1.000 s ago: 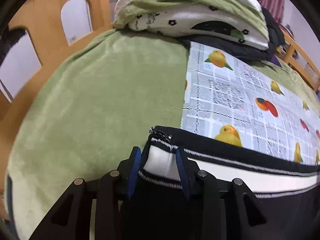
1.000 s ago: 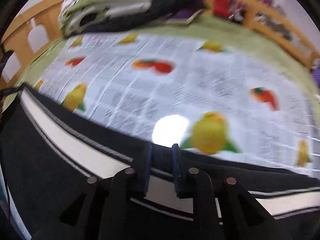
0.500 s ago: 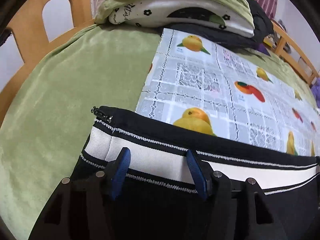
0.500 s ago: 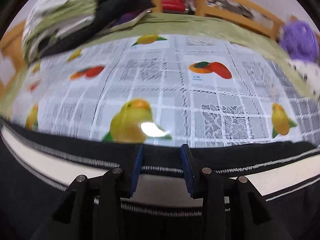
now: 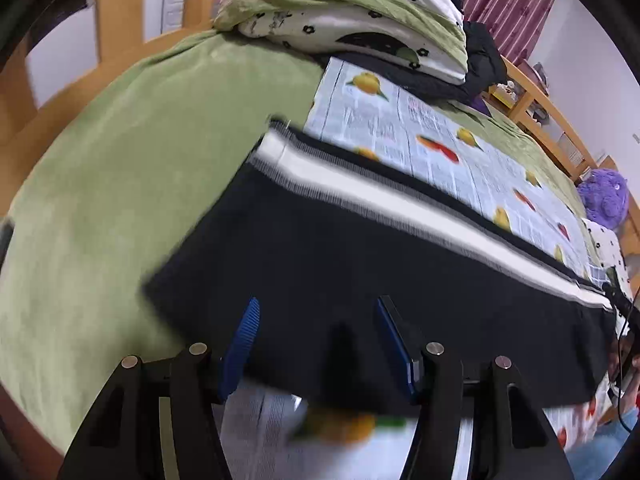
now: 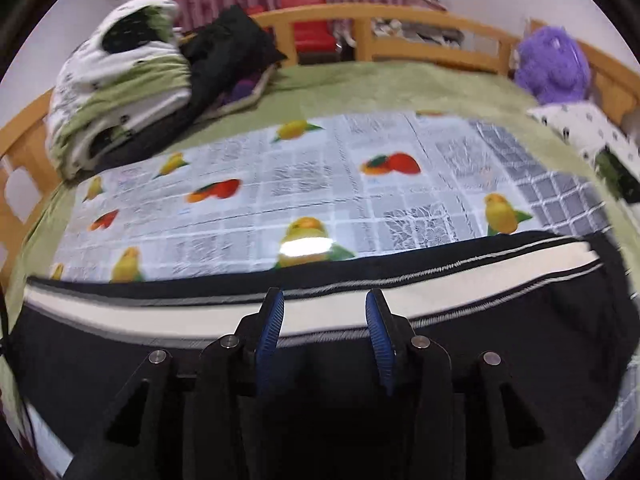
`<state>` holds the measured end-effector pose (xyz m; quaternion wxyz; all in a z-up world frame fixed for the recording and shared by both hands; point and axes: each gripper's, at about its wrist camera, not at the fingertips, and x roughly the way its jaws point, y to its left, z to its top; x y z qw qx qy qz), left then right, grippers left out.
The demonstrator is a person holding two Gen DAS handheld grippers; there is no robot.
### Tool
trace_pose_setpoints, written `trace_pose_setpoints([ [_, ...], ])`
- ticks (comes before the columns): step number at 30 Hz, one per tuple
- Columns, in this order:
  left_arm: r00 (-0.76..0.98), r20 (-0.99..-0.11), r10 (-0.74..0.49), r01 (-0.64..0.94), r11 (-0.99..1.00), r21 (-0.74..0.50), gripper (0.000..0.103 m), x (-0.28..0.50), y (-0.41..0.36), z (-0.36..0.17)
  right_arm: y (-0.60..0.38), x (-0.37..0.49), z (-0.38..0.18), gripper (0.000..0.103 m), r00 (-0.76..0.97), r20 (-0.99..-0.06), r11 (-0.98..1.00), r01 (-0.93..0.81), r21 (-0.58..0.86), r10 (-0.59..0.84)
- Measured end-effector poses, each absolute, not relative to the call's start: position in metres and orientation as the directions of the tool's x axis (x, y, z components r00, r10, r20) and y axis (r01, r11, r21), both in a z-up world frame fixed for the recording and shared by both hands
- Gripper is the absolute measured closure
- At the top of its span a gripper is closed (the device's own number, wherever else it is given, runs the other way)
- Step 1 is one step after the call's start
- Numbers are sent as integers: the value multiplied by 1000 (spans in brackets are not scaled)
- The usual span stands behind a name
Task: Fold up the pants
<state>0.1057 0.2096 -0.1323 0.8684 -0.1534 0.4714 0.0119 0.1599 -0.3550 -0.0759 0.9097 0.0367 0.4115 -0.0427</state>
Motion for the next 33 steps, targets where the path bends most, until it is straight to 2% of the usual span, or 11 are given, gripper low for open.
trace_pose_setpoints([
  [4,546,-809,-217,-202,903,-379,48,75,226,-156,-336,128,-52,61,668,-736,990,141,-16,-107],
  [6,558,-788,-261,-234,861,-451,59,72,239,-167,-333,116,-42,61,659,-748,990,141,27,-73],
  [7,574,-778,-255,-254,848,-465,60,72,245,-170,-330,111,-36,61,655,-753,990,138,38,-63],
  [9,581,-786,-212,-297,844,-447,69,76,254,-174,-324,102,-25,61,655,-754,990,134,39,-59],
  [10,586,-785,-200,-311,839,-446,70,79,260,-176,-321,98,-19,61,650,-756,989,145,24,-77],
  [17,625,-755,-197,-388,761,-520,71,105,284,-194,-294,78,8,61,635,-765,984,177,7,-109],
  [20,647,-740,-183,-418,727,-545,71,107,285,-199,-284,73,3,61,643,-764,987,151,54,-56],
  [22,647,-747,-151,-430,737,-521,72,106,281,-198,-282,72,-9,61,644,-765,986,139,92,-19],
  [24,630,-768,-115,-438,764,-473,84,110,275,-190,-281,72,-27,61,618,-786,986,131,107,3],
  [27,623,-780,-55,-412,825,-387,91,115,264,-163,-288,69,-46,61,588,-809,985,128,117,19],
  [33,682,-731,17,-288,925,-247,93,123,213,-74,-320,63,-58,61,604,-797,975,167,144,14],
])
